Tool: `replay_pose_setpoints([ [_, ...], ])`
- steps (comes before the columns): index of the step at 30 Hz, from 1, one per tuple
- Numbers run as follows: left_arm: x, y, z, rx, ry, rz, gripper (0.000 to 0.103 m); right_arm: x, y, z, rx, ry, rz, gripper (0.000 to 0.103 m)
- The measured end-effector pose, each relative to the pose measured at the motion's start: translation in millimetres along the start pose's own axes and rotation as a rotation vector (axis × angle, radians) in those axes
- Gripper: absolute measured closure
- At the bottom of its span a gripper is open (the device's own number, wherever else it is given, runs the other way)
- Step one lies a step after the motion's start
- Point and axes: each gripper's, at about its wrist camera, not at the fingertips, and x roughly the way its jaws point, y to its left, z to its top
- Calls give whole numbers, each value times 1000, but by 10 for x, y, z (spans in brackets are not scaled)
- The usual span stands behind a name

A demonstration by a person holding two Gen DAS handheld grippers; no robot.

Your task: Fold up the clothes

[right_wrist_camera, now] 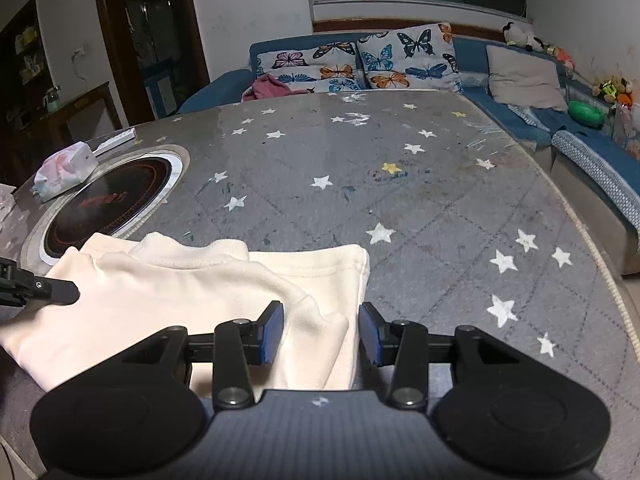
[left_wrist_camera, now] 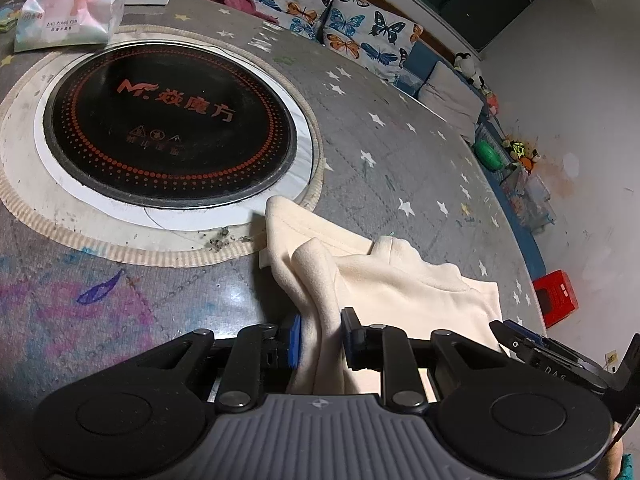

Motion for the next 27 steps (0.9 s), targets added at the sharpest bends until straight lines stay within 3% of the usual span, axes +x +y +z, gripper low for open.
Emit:
replay_pose_setpoints([
  [13, 11, -22, 11, 24, -1, 6, 80, 37, -48, -4, 41, 8, 16, 63],
  [14, 12, -23, 10, 26, -1, 6, 80, 42, -35, -11, 36, 8, 20, 64],
  [16, 12, -30, 10, 30, -2, 9, 80, 36, -11, -10, 29, 7, 32, 78],
  [18, 12, -41, 11, 37, -2, 12, 80, 30, 4, -4, 36, 7, 50, 85],
  [27, -13, -139, 35, 93, -4, 26, 81, -144, 19, 12, 43, -53, 56, 90],
])
